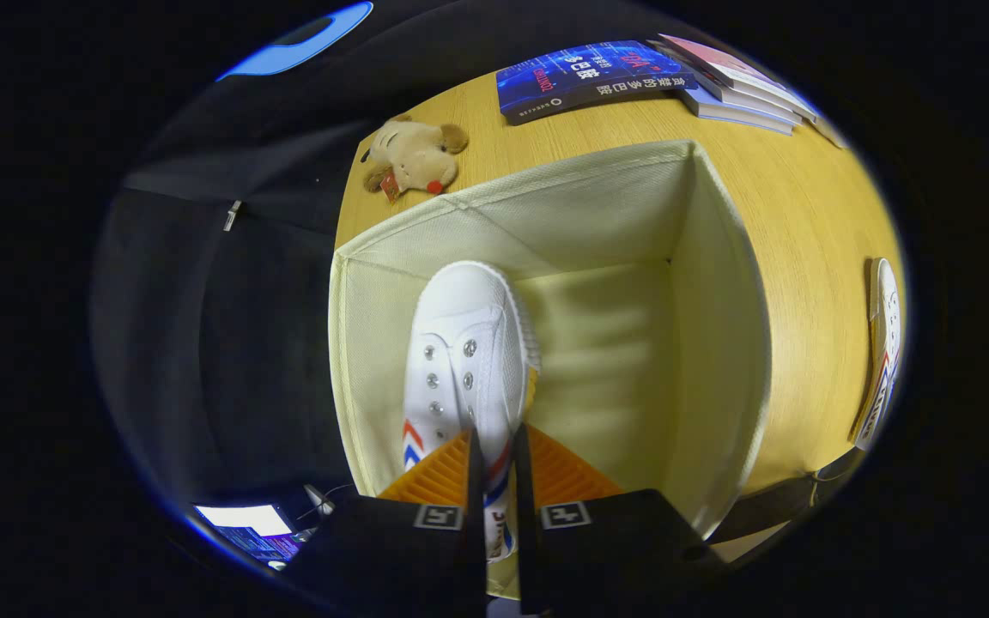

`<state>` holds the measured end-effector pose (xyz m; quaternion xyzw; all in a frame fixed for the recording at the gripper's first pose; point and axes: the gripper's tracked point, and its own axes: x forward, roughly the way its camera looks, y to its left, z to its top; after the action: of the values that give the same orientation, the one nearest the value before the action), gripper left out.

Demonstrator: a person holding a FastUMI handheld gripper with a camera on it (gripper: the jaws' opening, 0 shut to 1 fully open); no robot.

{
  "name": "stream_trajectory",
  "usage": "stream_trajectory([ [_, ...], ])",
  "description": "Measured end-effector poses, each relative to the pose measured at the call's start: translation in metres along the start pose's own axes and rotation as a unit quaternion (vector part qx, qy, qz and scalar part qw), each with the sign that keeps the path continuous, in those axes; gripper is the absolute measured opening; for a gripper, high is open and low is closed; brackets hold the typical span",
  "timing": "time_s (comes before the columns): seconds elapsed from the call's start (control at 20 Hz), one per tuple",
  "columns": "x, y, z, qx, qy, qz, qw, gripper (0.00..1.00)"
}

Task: Open the storage box then place both shoes into the box .Put the left shoe in first, then the right shoe, with the right side of both shoes facing outward in a uniform manner.

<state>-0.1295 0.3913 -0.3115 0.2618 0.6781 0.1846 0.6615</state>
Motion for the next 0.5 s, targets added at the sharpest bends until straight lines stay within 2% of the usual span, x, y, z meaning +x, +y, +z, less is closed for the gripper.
stream_trajectory([
  [0.15,0.000,0.017,-0.004,-0.009,0.006,0.032,0.999,0.43],
  [0.3,-0.009,0.021,-0.010,-0.023,0.009,0.045,0.999,0.98],
  [0.5,-0.043,0.030,-0.001,-0.030,-0.015,0.085,0.996,0.98],
])
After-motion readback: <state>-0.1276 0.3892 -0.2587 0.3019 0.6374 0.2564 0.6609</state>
